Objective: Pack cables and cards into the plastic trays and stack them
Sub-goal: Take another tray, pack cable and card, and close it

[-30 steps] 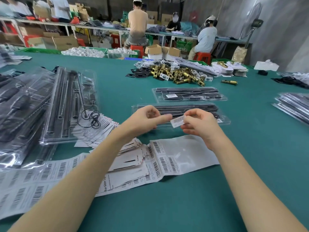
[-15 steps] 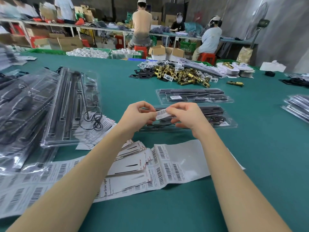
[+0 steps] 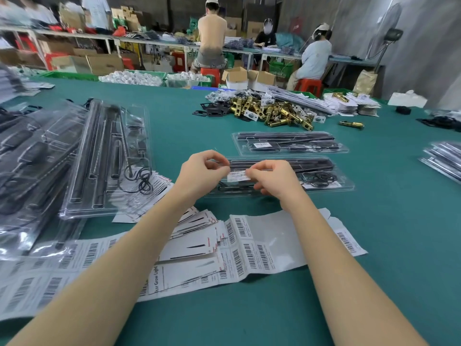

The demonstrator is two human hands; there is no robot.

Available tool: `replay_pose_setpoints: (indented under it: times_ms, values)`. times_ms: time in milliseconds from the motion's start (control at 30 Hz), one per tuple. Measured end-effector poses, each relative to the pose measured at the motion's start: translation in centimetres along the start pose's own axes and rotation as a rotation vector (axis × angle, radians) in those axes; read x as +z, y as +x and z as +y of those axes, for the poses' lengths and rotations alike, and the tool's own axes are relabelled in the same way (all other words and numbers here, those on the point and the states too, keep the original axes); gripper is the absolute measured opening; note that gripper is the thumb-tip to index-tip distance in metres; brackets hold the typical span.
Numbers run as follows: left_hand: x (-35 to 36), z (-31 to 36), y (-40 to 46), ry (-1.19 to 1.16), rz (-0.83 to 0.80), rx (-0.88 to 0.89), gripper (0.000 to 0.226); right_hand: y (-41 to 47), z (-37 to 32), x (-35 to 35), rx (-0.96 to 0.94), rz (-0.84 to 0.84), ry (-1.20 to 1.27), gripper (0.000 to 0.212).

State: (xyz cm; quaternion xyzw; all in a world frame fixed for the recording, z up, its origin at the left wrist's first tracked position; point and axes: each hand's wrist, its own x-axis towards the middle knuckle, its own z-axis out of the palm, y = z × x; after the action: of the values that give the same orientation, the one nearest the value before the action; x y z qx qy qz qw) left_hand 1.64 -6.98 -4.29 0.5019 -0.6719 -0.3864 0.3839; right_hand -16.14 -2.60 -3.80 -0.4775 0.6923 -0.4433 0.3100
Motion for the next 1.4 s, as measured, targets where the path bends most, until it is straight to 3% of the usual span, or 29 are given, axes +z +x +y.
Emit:
replay_pose_setpoints:
  times_ms: [167,500,700,967,1267,1400]
  values:
    - [-0.5,-0.2,0.0,0.236,-0.154,0.055,0.019,0.3,0.5,-0.3,0.021,0.028,0.048,0.002]
    - [-0.4,-0.3,-0.3,0.082,-0.042,0.041,0.005,0.3,0.5,0.1,-0.011,0.052,0.013,0.007]
    - [0.1,-0.6,-0.5,0.147,0.012,0.045,0.001,0.4,0.6,0.7,-0.067,0.072,-0.096,0.013]
    - [0.0,-0.8,-0.5,0.171,0.035,0.061,0.003,0.3,0.8,0.9,-0.091,0.047,-0.151,0.005]
    - [0.2,-0.8,-0.9,0.464,0.0,0.367,0.007,-0.8,0.3,1.8,-0.227,0.176,-0.382,0.005]
    - [0.0,-0.9,-0.7,0.508,-0.01,0.398,0.007,-1.0,0.3,1.9,-0.267,0.194,-0.442,0.006]
